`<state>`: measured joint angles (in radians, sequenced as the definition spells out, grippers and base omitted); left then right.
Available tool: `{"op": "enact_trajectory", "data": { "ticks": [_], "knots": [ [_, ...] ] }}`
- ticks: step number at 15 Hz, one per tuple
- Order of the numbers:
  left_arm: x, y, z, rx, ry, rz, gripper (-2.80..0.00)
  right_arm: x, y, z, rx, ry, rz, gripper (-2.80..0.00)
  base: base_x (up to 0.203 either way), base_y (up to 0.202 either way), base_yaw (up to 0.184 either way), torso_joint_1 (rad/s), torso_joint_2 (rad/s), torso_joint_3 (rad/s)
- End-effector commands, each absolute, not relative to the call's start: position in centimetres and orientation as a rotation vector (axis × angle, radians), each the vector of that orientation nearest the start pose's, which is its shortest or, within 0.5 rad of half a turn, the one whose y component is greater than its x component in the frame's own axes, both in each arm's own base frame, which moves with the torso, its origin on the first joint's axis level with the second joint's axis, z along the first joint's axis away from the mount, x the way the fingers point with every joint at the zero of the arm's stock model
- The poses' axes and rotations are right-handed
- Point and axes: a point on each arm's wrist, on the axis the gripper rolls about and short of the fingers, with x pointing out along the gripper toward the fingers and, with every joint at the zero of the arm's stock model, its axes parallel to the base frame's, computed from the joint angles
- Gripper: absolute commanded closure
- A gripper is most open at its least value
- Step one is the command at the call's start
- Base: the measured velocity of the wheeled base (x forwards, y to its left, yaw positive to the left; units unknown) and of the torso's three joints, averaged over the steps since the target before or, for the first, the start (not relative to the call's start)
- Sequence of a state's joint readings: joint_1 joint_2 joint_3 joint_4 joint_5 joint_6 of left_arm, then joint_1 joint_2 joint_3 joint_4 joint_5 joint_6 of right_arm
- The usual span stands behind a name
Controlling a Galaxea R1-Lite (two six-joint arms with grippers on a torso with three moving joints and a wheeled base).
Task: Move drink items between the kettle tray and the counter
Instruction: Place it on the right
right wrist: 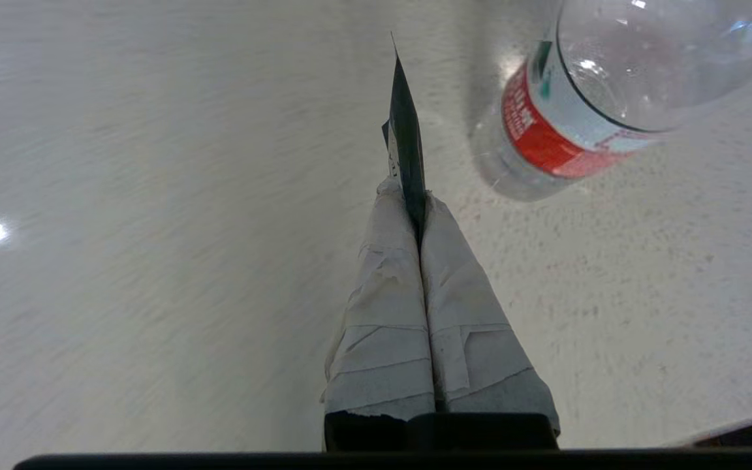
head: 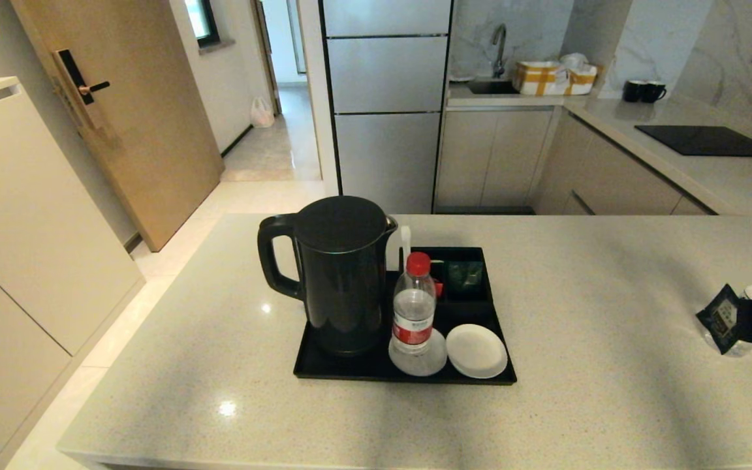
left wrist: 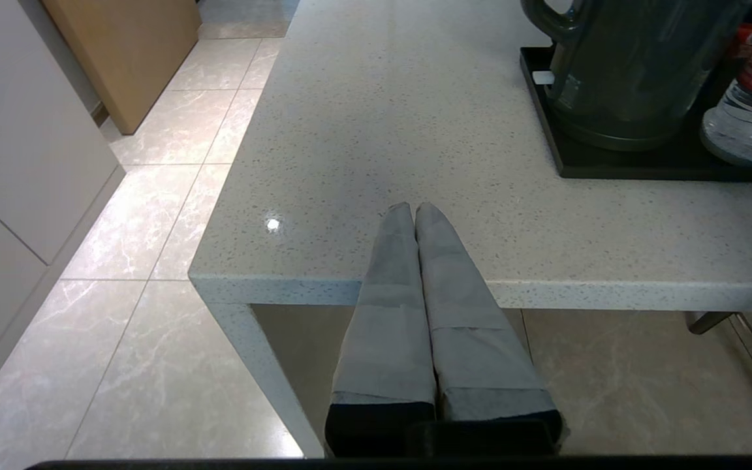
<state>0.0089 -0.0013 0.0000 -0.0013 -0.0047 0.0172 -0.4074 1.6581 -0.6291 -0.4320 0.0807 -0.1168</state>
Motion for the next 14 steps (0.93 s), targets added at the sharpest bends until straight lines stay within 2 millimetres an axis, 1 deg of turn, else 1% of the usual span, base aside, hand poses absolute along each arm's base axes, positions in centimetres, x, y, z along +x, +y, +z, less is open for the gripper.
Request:
{"op": "enact_trajectory", "data": {
  "ticks": [1, 3, 6, 8, 13, 14],
  "knots": [
    [-2.3, 0.0, 7.5, 0.018, 0.000, 0.005, 0.00, 25.5, -11.4, 10.5, 0.056, 0.664, -0.292, 0.00, 0.000, 0.000, 0.000, 0.000, 0.00, 0.000],
    [-2.3, 0.0, 7.5, 0.017, 0.000, 0.005, 0.00, 25.9, -11.9, 10.1, 0.060, 0.663, -0.302, 0.00, 0.000, 0.000, 0.000, 0.000, 0.00, 0.000],
    [-2.3, 0.0, 7.5, 0.018, 0.000, 0.005, 0.00, 27.4, -13.0, 7.6, 0.069, 0.680, -0.312, 0.00, 0.000, 0.000, 0.000, 0.000, 0.00, 0.000],
    [-2.3, 0.0, 7.5, 0.018, 0.000, 0.006, 0.00, 28.4, -13.5, 6.7, 0.062, 0.656, -0.316, 0.00, 0.000, 0.000, 0.000, 0.000, 0.00, 0.000],
    [-2.3, 0.0, 7.5, 0.018, 0.000, 0.005, 0.00, 29.9, -14.4, 6.0, 0.060, 0.639, -0.326, 0.00, 0.000, 0.000, 0.000, 0.000, 0.00, 0.000],
    [-2.3, 0.0, 7.5, 0.017, 0.000, 0.005, 0.00, 30.0, -14.5, 5.9, 0.063, 0.644, -0.326, 0.00, 0.000, 0.000, 0.000, 0.000, 0.00, 0.000]
  ]
}}
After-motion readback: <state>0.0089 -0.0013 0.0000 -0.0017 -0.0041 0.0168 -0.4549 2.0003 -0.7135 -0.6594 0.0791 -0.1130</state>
